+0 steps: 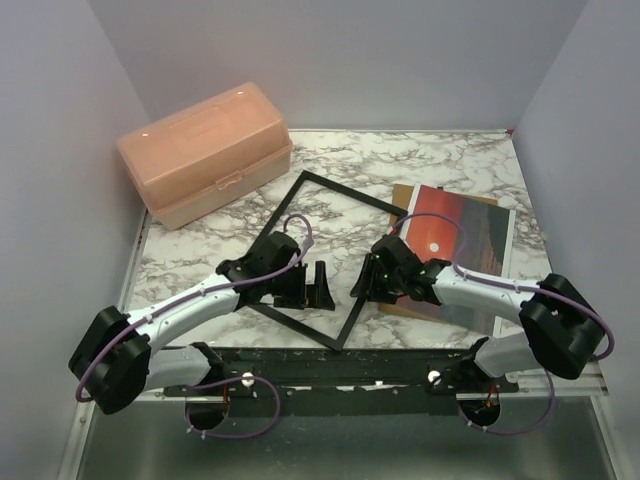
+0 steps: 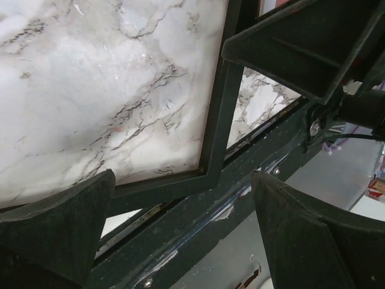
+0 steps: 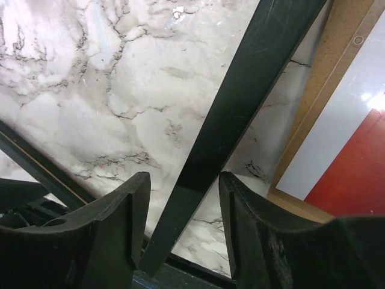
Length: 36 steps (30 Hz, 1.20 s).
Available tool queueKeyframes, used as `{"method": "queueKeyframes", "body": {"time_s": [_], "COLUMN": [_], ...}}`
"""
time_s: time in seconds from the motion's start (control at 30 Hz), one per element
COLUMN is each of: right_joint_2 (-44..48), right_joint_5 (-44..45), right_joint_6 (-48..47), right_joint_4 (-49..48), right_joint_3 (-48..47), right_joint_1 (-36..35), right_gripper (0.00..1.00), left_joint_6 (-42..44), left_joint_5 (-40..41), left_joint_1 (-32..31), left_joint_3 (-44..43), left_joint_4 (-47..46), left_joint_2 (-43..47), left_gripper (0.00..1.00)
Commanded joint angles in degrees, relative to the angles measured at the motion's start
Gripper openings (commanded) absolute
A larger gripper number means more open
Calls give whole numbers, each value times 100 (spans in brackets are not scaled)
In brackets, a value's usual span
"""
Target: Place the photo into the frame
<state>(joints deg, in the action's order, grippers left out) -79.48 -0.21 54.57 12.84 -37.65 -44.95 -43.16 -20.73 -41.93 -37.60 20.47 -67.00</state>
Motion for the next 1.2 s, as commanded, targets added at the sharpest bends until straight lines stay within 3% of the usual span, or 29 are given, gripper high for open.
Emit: {"method": "queueKeyframes", "body": {"time_s": [0.0,0.27,0.5,0.77,1.0,1.17], "right_joint_2": [173,1232,1675,1582,1485,1384], "right_joint_5": [-60,196,-678,-1487,-1891,-2092], "right_joint_6": [98,142,29,-284,-411,-436], "right_joint_4": [-95,189,237,323,324,316], "right_joint_3": [-152,284,744,891,891,838], "right_joint_1": [-36,302,1228,2036,2505,2573], "right_gripper": [56,60,60,60,60,60], "left_joint_6": [-41,39,139,79,60,-51], "left_joint_5": [-61,297,1010,2029,2508,2776], "left_joint_1": [-321,-1006,-1592,-2178,-2384,-2467], "left_joint_3": [-239,-775,-1632,-2490,-2841,-2954], "left_joint_4": [-164,-11,614,1384,1640,1832], "left_joint_2": [-284,-979,-1901,-2896,-3565,-3632], "left_gripper": [98,99,95,89,74,48]}}
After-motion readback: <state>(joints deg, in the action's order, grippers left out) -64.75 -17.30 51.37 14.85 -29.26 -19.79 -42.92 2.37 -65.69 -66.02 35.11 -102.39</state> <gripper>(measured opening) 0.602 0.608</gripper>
